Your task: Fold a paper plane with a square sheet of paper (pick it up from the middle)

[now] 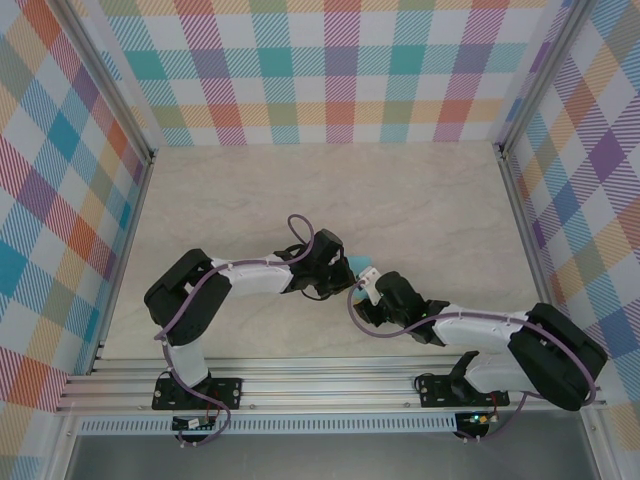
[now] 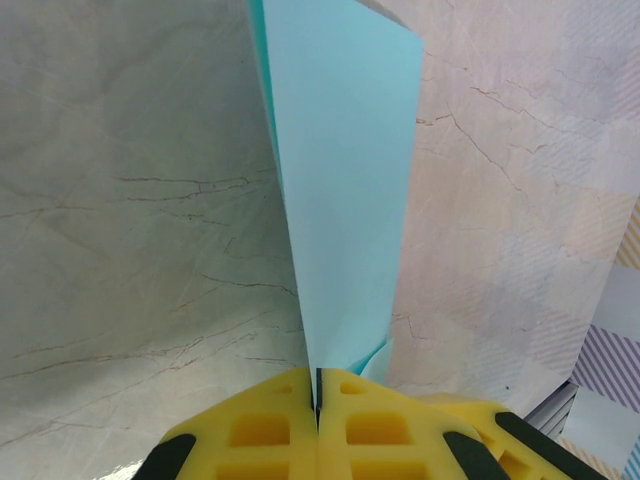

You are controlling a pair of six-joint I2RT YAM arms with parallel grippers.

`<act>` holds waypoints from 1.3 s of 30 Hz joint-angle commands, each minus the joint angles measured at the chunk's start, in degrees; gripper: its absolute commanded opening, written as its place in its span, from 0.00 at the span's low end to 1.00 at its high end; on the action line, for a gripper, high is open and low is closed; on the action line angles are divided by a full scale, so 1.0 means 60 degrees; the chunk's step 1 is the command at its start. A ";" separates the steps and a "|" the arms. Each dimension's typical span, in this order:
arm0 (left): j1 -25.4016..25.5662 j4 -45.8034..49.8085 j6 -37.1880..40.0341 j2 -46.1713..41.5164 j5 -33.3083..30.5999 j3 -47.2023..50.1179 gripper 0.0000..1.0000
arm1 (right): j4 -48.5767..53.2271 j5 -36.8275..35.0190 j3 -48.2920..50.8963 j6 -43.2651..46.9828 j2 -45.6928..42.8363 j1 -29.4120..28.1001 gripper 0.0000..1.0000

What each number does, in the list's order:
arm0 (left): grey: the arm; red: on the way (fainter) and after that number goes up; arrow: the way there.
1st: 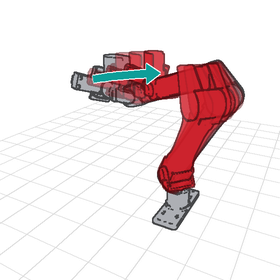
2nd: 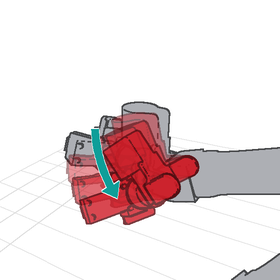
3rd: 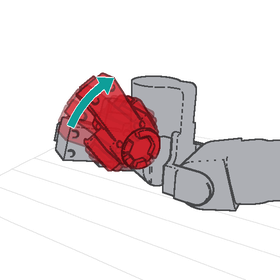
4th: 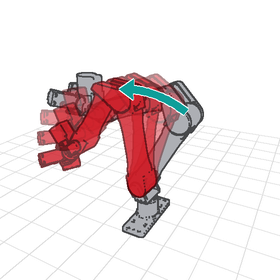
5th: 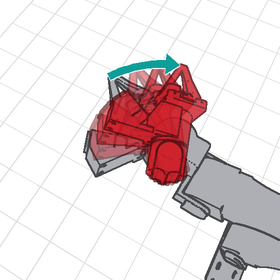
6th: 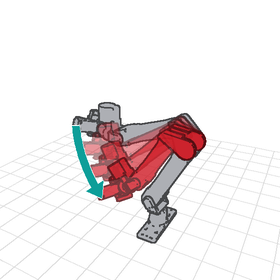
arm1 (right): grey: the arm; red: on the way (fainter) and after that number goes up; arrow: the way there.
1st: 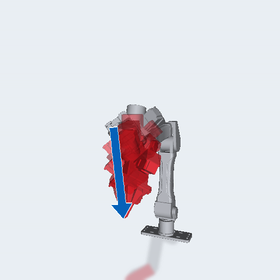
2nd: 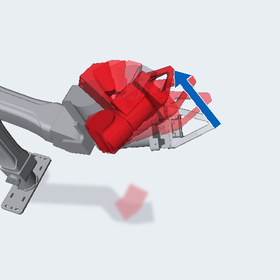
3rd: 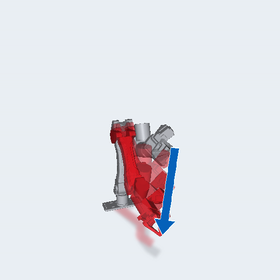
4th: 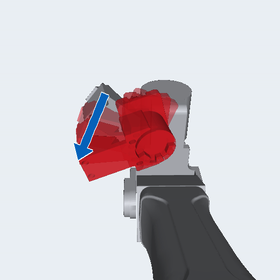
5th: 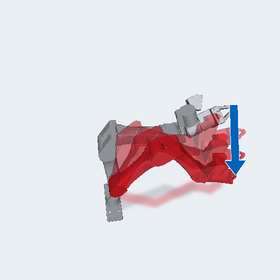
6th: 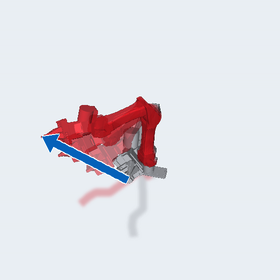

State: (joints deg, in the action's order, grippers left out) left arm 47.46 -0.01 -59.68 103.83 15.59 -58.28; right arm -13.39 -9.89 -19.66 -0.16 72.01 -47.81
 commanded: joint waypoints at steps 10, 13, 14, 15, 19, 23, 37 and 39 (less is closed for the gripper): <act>-0.0100 0.0405 0.0257 -0.0004 0.0021 -0.0278 0.00 | -0.0241 -0.0263 -0.0486 0.0137 0.0436 -0.0107 0.21; -0.0094 0.0564 0.0311 -0.0036 -0.0044 -0.0278 0.00 | -0.0136 -0.0104 -0.0520 0.0129 0.0436 -0.0110 0.17; -0.0117 0.0626 0.0323 -0.0055 -0.0116 -0.0277 0.03 | -0.0117 -0.0043 -0.0546 0.0095 0.0448 -0.0110 0.15; -0.0131 0.0682 0.0323 -0.0091 -0.0163 -0.0277 0.04 | -0.0071 -0.0008 -0.0568 0.0055 0.0479 -0.0103 0.14; -0.0211 0.0893 0.0386 -0.0349 -0.0432 -0.0193 0.14 | -0.0037 0.0033 -0.0619 -0.0262 0.0580 -0.0094 0.12; -0.0338 0.1025 0.0453 -0.0855 -0.0716 0.0030 0.38 | -0.0109 0.0251 -0.0660 -0.0757 0.0713 -0.0113 0.11; -0.0476 0.1285 0.0513 -0.2881 -0.2258 0.1340 0.60 | -0.0738 0.0737 -0.0766 -0.2031 0.0893 -0.0092 0.07; -0.0473 0.1247 0.0513 -0.2963 -0.2277 0.1398 0.62 | -0.0881 0.0760 -0.0685 -0.2229 0.0812 -0.0096 0.07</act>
State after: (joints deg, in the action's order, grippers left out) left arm 45.17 6.55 -57.17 87.83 3.92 -51.03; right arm -15.68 -6.96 -22.96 -10.48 77.17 -48.12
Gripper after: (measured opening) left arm 0.612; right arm 0.075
